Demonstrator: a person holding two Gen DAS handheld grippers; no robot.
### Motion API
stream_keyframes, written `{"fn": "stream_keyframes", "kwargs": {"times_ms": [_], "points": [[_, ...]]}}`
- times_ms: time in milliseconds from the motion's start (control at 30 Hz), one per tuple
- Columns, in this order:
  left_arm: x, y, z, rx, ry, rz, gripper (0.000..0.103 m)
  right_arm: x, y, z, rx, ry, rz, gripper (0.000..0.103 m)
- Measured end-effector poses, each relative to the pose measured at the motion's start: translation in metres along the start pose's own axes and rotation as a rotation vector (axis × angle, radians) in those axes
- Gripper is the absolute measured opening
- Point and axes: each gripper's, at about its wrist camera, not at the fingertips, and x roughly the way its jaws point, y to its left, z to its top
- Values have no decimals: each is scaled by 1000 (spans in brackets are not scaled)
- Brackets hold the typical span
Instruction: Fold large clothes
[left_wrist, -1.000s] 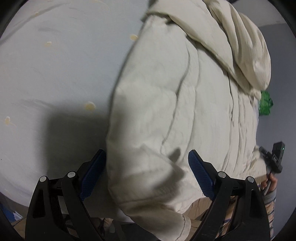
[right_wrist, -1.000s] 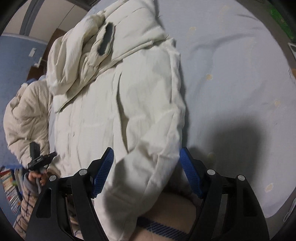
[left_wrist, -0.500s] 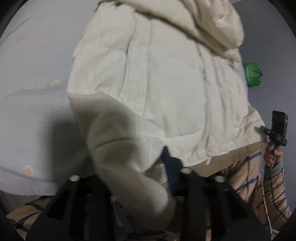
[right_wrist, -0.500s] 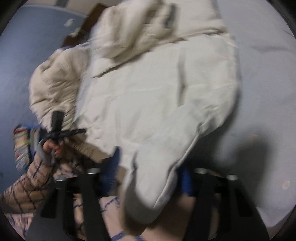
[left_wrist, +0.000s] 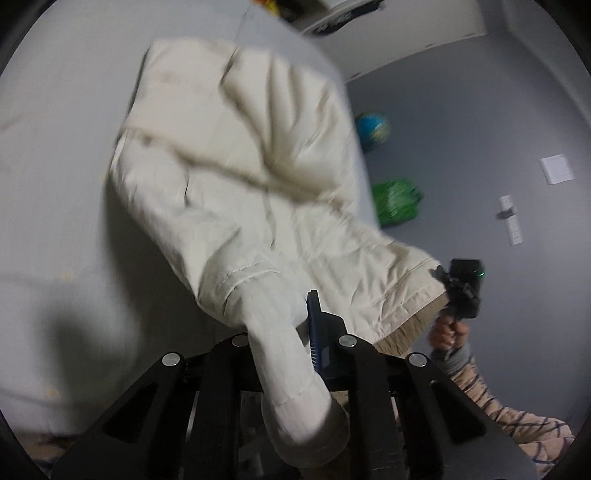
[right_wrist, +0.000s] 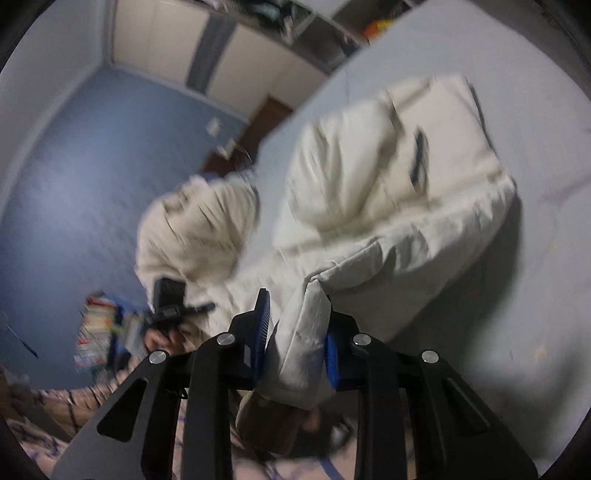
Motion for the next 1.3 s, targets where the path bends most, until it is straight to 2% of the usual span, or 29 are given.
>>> {"fn": "stream_keyframes", "kwargs": {"times_ms": [267,500,667,900,1233,1300], "points": [[-28,-11,52,17,-164,-105,14,-16,-12,62,93,-286,155,23],[-30,-8,99,-6,-254,-167,14,-11,-54,109,244,-443,229,23],[-26,7,139,-54,-304,-208,14,3,-75,146,304,-492,201,23],[0,34,194,-170,-359,-271,16,33,-108,186,416,-532,147,23],[48,81,250,-278,-351,-211,22,96,-171,222,596,-567,14,23],[56,88,257,-308,-336,-210,26,105,-181,223,619,-562,-18,23]]}}
